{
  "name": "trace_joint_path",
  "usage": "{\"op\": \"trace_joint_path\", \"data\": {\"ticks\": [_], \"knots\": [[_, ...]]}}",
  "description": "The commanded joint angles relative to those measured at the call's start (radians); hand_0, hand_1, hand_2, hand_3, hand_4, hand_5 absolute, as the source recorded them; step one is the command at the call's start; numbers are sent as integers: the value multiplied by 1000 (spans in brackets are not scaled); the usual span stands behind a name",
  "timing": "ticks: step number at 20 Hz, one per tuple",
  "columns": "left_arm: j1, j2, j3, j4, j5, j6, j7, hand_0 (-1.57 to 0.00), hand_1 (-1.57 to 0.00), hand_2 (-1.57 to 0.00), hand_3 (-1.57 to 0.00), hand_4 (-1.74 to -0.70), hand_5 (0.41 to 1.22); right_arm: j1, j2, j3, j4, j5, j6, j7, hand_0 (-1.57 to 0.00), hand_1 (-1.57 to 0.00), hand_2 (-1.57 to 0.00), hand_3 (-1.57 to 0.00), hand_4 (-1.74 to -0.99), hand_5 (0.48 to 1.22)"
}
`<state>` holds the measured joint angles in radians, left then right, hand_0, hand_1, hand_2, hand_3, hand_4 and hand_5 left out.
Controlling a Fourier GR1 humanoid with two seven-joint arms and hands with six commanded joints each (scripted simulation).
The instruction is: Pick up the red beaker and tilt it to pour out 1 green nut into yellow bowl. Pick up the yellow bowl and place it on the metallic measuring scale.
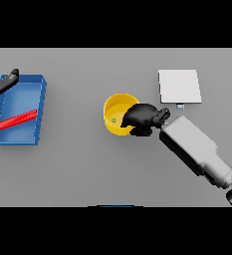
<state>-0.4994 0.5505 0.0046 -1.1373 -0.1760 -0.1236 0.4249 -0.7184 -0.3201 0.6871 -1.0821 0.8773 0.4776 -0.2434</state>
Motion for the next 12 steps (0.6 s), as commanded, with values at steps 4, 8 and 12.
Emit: {"op": "trace_joint_path", "data": {"ticks": [4,8,12], "knots": [[15,-9,-3,-29,15,-7,-9,1,1,1,1,-786,707,19,-30,-9,-38,-20,19,1,-1475,-1471,-1353,-1185,-1707,1198],[13,-2,-4,-33,7,-3,9,1,1,1,1,-775,706,-5,-40,-28,-80,-42,45,28,-1532,-1530,-1440,-1173,-1727,1212],[-4,2,-4,-27,6,-8,13,1,1,1,1,-776,702,-12,-97,-65,-151,-70,102,58,-1555,-1554,-1491,-1153,-1735,1217]]}}
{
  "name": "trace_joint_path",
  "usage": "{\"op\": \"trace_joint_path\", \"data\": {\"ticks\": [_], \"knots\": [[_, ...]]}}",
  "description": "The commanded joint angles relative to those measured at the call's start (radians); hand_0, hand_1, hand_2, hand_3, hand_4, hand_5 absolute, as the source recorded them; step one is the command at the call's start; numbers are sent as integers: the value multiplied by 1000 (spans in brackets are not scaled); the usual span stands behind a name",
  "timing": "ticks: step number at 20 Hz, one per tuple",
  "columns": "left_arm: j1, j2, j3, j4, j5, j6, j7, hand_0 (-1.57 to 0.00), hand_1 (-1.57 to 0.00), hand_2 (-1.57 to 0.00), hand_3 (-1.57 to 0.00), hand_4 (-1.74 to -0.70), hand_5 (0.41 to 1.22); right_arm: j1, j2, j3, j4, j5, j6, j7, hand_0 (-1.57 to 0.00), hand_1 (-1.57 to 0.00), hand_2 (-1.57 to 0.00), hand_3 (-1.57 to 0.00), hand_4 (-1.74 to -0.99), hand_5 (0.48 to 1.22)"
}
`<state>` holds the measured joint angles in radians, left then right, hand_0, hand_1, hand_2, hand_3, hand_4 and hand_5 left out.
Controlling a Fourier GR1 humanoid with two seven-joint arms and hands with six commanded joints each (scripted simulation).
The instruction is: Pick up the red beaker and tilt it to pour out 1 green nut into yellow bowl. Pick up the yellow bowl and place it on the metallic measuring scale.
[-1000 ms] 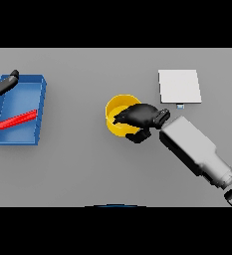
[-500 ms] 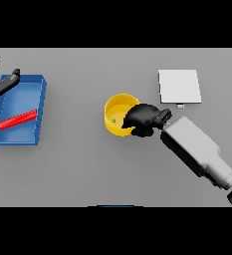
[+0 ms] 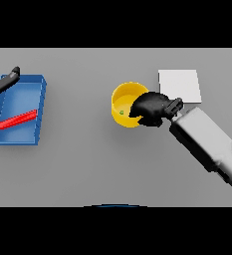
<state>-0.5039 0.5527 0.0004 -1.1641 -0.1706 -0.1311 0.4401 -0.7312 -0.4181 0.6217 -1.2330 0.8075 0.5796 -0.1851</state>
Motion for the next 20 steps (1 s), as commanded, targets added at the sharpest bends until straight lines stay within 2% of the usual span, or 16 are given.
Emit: {"op": "trace_joint_path", "data": {"ticks": [1,4,6,7,9,14,20], "knots": [[2,-4,2,12,2,2,-13,1,1,1,1,-780,702,-2,-3,-7,-25,-4,11,27,-1558,-1558,-1451,-1204,-1736,1218],[-2,-8,13,6,22,-5,-3,1,1,1,1,-793,702,9,-27,-21,-68,-5,19,60,-1564,-1564,-1471,-1191,-1739,1219],[-4,-15,8,4,22,-3,-8,1,1,1,1,-799,704,14,-56,-37,-81,-13,14,41,-1567,-1567,-1507,-1179,-1739,1219],[9,-15,8,-6,23,0,-20,1,1,1,1,-800,704,4,-62,-58,-72,-20,15,61,-1520,-1567,-1520,-1179,-1740,1219],[16,-14,13,-19,33,-4,-4,1,1,1,1,-812,710,-11,-77,-75,-57,-17,11,90,-1538,-1569,-1488,-1190,-1740,1220],[15,-8,25,-33,50,-10,34,1,1,1,1,-837,737,-42,-123,-130,35,-13,-90,43,-1560,-1570,-1533,-1156,-1741,1221],[41,-2,26,-82,54,-4,76,1,1,1,1,-852,760,-94,-133,-165,252,15,-201,20,-1568,-1571,-1553,-1154,-1741,1221]]}}
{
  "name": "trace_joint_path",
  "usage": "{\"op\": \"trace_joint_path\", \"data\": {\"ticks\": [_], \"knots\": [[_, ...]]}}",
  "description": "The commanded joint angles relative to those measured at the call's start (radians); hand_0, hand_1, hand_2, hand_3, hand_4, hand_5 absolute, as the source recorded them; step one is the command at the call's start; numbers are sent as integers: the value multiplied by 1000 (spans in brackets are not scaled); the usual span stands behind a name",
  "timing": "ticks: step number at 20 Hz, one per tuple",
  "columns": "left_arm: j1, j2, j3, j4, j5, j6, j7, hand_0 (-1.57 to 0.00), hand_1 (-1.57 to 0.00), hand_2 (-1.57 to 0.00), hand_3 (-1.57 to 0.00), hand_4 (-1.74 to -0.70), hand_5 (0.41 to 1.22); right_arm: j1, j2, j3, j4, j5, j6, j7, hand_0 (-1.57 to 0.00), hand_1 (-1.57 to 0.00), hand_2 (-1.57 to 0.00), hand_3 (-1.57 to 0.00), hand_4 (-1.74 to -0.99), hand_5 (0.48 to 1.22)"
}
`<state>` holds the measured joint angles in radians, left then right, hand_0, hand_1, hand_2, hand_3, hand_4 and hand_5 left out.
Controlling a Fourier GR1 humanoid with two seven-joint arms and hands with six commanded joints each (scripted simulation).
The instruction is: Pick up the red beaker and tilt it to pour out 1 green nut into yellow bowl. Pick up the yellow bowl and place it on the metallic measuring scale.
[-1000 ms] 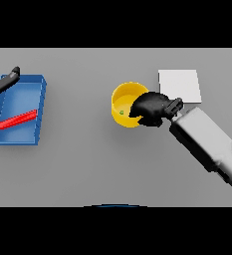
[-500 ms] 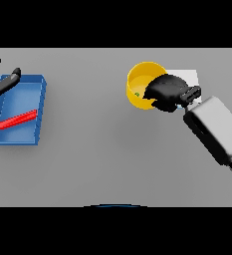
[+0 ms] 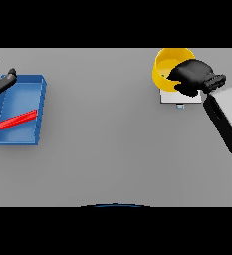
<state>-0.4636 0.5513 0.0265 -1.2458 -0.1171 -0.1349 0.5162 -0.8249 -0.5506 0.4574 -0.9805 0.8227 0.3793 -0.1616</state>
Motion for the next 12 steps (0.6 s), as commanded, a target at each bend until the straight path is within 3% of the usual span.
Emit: {"op": "trace_joint_path", "data": {"ticks": [1,5,6,12], "knots": [[2,-7,-4,-3,4,-2,1,1,1,1,1,-853,761,-15,5,-8,32,0,-11,1,-1569,-1571,-1551,-1154,-1741,1221],[4,-13,-6,-13,-1,10,26,1,1,1,1,-865,779,-42,24,-25,180,8,-74,-17,-1570,-1571,-1500,-1181,-1741,1221],[-1,-13,-10,-8,-6,10,25,1,1,1,1,-863,784,-40,20,-30,205,6,-92,-44,-1570,-1571,-1475,-1206,-1741,1221],[-20,-9,-12,0,-7,1,39,1,1,1,1,-858,809,-50,50,-51,313,23,-132,-44,-1571,-1571,-1386,-1374,-1741,1221]]}}
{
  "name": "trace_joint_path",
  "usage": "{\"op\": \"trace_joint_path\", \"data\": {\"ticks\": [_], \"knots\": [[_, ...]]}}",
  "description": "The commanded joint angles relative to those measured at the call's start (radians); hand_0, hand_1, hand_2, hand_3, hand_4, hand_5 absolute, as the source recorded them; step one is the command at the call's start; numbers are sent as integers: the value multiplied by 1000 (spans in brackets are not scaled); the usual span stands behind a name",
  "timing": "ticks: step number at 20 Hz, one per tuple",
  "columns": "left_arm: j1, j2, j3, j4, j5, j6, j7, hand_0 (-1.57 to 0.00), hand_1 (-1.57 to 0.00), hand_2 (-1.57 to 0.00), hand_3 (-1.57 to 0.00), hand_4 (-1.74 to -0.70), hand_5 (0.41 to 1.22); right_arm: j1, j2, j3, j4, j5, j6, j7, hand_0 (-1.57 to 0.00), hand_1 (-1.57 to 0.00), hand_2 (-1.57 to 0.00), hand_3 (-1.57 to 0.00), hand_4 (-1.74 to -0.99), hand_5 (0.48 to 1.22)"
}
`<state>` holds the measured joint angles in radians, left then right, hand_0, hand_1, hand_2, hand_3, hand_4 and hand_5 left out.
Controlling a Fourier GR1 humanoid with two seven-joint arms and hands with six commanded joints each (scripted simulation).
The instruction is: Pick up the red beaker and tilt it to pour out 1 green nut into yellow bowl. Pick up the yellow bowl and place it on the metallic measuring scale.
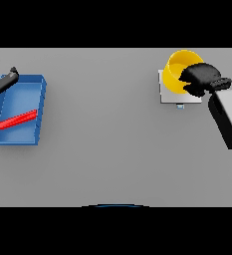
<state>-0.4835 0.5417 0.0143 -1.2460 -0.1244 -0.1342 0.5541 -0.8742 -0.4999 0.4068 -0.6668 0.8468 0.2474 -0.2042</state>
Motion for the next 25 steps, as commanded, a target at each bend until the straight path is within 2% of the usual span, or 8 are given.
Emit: {"op": "trace_joint_path", "data": {"ticks": [1,6,8,9,11,13,17,25], "knots": [[3,-1,-4,-2,-5,3,1,1,1,1,1,-854,807,-10,7,-1,29,7,-11,-9,-1571,-1571,-1382,-1384,-1741,1221],[0,0,0,18,-6,1,-14,1,1,1,1,-844,783,-27,17,-8,76,19,-8,-35,-1571,-1571,-1374,-1448,-1741,1221],[11,-1,-2,5,-4,2,-11,1,1,1,1,-838,779,-25,18,-16,84,19,-8,-35,-1565,-1496,-1437,-1249,-1741,1221],[6,-5,-5,9,-4,-1,-9,1,1,1,1,-836,775,-26,28,-17,97,27,-15,-29,-1558,-1428,-1343,-1110,-1682,1221],[7,-4,-3,19,-3,-4,-11,1,1,1,1,-836,774,-29,27,-31,100,11,7,-36,-1335,-1125,-1007,-816,-1592,1074],[8,-12,-10,-1,-6,5,-2,1,1,1,1,-835,768,-35,39,-48,106,-9,34,-6,-946,-811,-708,-576,-1535,965],[4,-3,1,10,1,0,-6,1,1,1,1,-831,754,-25,28,-55,92,-25,68,-12,-387,-380,-300,-258,-1476,847],[4,-8,-6,8,-5,3,-5,1,1,1,1,-833,760,-29,20,-35,87,-9,100,1,-64,-63,-50,-42,-1390,779]]}}
